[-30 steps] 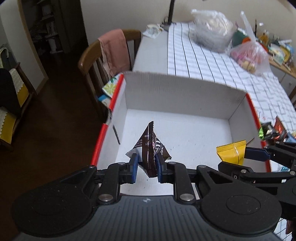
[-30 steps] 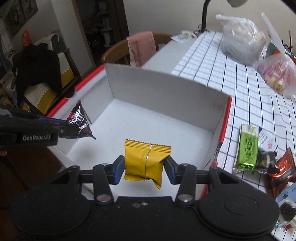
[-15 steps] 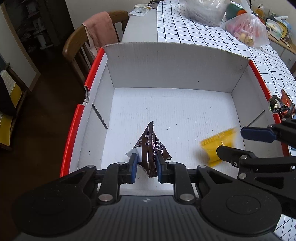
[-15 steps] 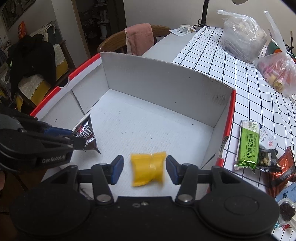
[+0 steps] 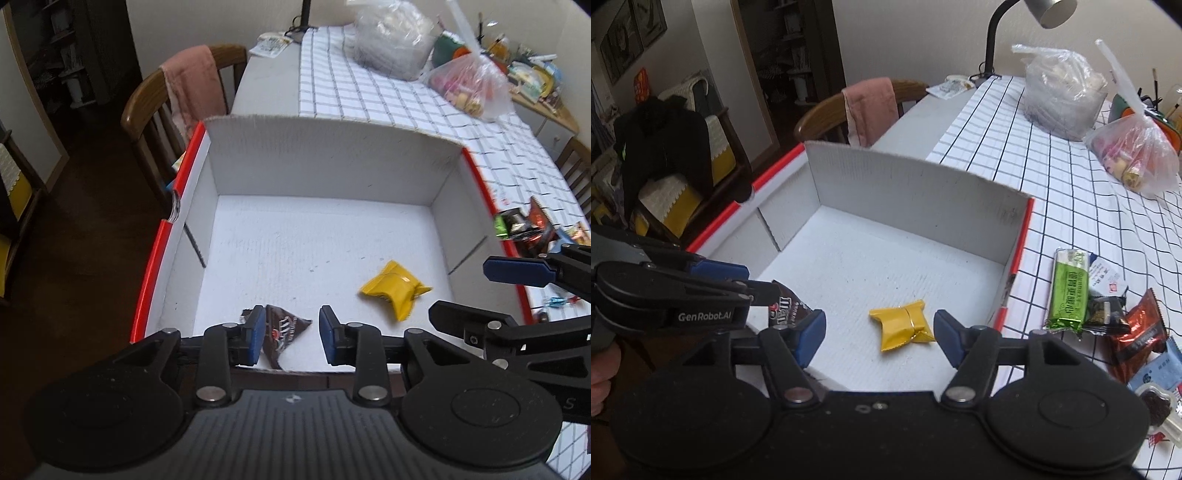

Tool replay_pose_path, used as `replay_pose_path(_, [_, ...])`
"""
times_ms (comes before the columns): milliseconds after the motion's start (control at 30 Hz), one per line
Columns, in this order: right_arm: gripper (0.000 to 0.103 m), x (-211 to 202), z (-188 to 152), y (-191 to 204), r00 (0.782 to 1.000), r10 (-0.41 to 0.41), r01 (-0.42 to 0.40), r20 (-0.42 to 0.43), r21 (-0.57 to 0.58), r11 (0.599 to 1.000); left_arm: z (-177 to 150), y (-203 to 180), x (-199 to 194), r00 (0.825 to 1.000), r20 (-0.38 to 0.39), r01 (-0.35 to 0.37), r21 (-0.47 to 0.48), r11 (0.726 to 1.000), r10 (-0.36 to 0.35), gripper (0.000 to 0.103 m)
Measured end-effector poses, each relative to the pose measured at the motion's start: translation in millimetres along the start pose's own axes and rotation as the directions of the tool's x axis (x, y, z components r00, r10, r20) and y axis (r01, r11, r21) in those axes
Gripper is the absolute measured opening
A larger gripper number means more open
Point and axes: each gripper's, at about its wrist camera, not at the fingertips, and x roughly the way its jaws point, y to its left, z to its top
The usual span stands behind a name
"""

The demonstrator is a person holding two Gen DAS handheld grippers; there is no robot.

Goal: Organize snacks
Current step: 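Withdraw both tools from the box back toward the snack pile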

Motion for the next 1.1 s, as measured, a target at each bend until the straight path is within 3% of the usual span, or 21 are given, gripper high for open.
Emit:
replay_pose_path(67, [0.069,-8,-1,0,1.000,0.002,-0.002,0.016,0.008,1.000,-2,-2,-9,1.000,0.026,0.007,0.003,1.000,-0.007,0.055])
replay_pose_path(100, [0.070,-13,-1,0,1.000,0.003,-0.003,0.025,0.013,1.000,-3,-3,-14,0.999,0.044,0.011,0.004,1.000,-0.011,0.058])
replay_pose_path(267, [0.082,-42,-4,-3,0.996,0.006,-0.009,0.085,0.033,0.999,-8,-12,-37,0.994,0.105,0.033,0.028,0.999,-0.035,0.063])
replay_pose_path(567, [0.089,-92,-23,-25,0.986,-0.028,0.012,0.166,0.099,0.995,-14,-39,-73,0.974,0.209,0.067,0.083,0.994,-0.083,0.074])
replay_pose_path(633, [0.096,-104,-29,-33,0.980,-0.043,0.021,0.195,0.115,0.993,-16,-48,-77,0.970,0.219,0.082,0.094,0.992,-0.101,0.075])
replay_pose_path(800, [0.102,-128,-44,-55,0.970,-0.081,0.053,0.228,0.128,0.990,-20,-76,-84,0.959,0.243,0.118,0.130,0.984,-0.147,0.081])
replay_pose_path(1100, [0.103,-152,-79,-135,0.962,-0.199,0.165,0.189,0.183,0.969,-24,-141,-75,0.954,0.223,0.159,0.202,0.967,-0.203,0.083])
